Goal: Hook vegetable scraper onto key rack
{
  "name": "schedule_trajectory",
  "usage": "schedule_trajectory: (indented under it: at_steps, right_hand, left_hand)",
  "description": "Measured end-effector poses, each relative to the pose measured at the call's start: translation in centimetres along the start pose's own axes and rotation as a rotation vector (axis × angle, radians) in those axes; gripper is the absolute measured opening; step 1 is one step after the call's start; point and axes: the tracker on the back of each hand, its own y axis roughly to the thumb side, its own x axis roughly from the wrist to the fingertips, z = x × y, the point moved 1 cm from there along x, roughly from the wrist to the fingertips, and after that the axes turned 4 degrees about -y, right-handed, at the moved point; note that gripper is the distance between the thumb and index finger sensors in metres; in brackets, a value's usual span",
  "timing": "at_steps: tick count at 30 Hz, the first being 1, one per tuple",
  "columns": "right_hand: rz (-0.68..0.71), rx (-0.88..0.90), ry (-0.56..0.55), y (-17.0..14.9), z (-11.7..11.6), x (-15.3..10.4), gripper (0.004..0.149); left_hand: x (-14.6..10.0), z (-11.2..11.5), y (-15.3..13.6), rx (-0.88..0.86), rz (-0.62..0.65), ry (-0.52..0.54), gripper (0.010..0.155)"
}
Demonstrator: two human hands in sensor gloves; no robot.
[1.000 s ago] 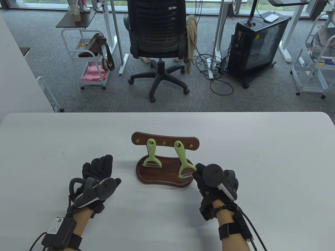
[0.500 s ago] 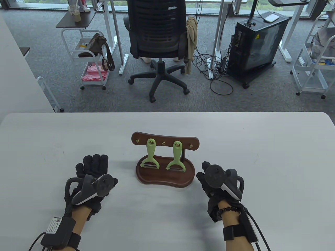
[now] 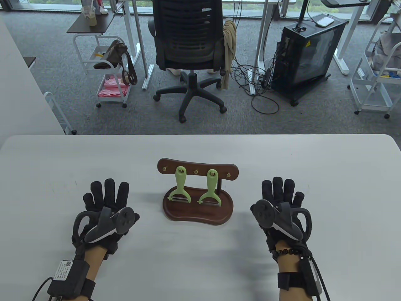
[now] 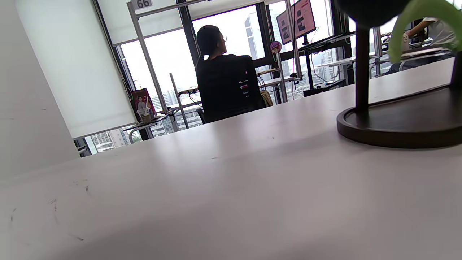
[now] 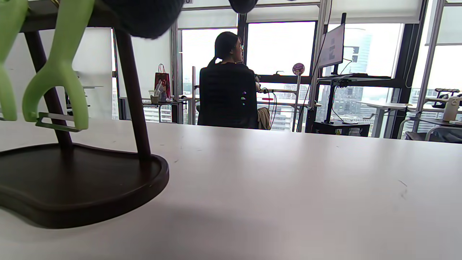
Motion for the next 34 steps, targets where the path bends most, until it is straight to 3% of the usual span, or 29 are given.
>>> schedule_trajectory:
  at_steps: [10, 34]
  right_hand:
    - [-0.001, 0.03, 0.037, 0.3, -0.2, 0.1, 0.081]
    - [0.011, 0.024, 0.038, 1.1, -0.2, 0.0, 0.08]
  left_hand:
    - [-0.1, 0.2, 0.4, 0.055, -0.009, 0.044, 0.094]
    - [-0.1, 0.9, 0.5, 0.027, -0.003, 0.009, 0.092]
